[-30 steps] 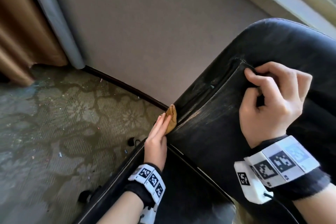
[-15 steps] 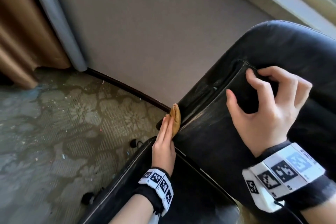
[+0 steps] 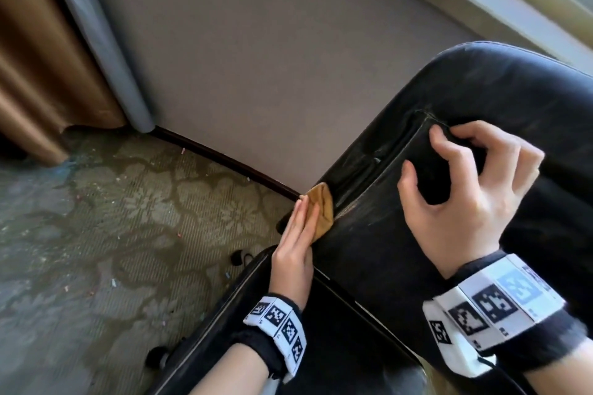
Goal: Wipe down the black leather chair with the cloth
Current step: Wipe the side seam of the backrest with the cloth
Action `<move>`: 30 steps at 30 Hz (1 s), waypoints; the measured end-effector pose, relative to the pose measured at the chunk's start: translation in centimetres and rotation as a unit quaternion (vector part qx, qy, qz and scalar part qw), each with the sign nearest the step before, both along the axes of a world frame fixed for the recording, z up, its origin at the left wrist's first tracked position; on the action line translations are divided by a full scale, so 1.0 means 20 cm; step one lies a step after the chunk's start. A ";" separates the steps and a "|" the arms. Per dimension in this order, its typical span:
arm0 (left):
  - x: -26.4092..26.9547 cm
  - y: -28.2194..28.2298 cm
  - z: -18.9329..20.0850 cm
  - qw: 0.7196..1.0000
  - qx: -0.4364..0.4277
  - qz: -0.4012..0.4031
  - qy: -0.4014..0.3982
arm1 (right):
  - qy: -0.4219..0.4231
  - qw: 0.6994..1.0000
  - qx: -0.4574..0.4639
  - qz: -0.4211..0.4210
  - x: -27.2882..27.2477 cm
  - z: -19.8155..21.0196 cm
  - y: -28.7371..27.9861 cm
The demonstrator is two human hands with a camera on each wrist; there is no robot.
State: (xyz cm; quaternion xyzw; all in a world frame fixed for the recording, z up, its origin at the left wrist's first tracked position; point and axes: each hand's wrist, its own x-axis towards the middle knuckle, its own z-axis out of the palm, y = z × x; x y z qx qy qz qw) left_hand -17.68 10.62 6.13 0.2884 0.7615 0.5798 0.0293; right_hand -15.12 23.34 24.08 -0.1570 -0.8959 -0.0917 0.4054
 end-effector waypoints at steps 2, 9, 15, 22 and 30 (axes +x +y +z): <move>-0.02 -0.06 -0.07 0.999 -0.033 -0.020 0.009 | -0.006 1.000 0.005 0.002 0.00 0.00 0.01; -0.18 -0.15 0.18 0.998 0.021 0.065 0.003 | 0.004 1.000 0.000 -0.003 -0.01 -0.01 0.00; -0.15 0.11 0.35 0.995 0.094 -0.020 0.018 | 0.002 1.000 -0.013 -0.012 -0.01 0.00 -0.01; -0.03 -0.01 0.14 0.995 0.082 -0.031 0.044 | 0.001 1.000 -0.007 -0.008 -0.01 0.00 -0.01; -0.16 0.06 0.48 0.983 0.101 -0.021 0.155 | -0.005 1.000 -0.010 -0.009 -0.01 0.00 -0.01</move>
